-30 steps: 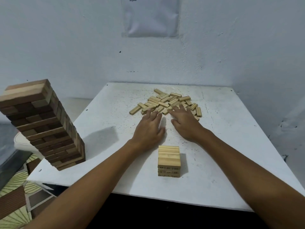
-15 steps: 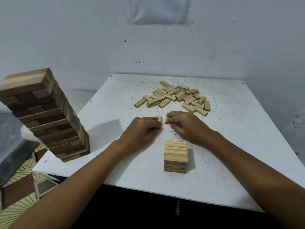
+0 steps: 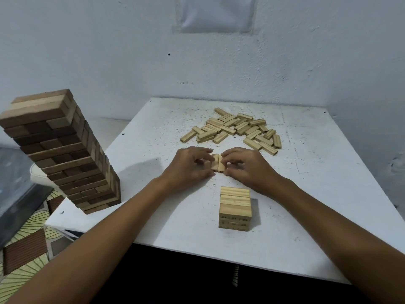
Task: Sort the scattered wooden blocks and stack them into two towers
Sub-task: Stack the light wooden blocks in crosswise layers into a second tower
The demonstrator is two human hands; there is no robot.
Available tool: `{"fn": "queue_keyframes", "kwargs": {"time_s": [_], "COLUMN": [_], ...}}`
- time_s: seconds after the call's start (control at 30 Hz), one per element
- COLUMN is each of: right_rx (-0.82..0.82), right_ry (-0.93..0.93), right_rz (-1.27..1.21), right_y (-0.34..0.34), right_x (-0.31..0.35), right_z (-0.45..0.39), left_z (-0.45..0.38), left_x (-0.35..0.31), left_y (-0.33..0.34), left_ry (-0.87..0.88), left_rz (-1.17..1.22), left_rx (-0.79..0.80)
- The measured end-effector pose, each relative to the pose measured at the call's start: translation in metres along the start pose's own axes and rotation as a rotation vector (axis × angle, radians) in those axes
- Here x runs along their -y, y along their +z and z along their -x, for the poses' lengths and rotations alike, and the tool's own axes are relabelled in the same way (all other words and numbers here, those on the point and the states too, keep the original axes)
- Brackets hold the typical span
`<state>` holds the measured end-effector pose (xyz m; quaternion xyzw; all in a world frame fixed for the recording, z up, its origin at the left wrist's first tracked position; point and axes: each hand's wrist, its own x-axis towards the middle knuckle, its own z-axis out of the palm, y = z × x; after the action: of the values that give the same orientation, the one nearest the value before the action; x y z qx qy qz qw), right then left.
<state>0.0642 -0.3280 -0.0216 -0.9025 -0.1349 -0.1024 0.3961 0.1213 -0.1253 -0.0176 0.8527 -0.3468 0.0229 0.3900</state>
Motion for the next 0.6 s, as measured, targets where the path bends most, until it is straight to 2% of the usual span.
{"fn": "queue_keyframes", "kwargs": {"time_s": [0.13,0.27,0.6], "right_rx": [0.004,0.052,0.037], "right_ry": [0.082,0.203,0.261], "right_rz": [0.002,-0.029,-0.091], "right_y": [-0.004,-0.007,-0.004], "right_x": [0.004,0.008,0.008], "right_z": [-0.001,-0.003,-0.007], "left_z": [-0.012,-0.016,-0.019], "left_x": [0.002,0.005,0.011], "left_y": [-0.009,-0.011,-0.009], "left_ry": [-0.08,-0.147,-0.132], "left_rz": [-0.126,-0.026,0.037], "left_rx": [0.13,0.212,0.179]}}
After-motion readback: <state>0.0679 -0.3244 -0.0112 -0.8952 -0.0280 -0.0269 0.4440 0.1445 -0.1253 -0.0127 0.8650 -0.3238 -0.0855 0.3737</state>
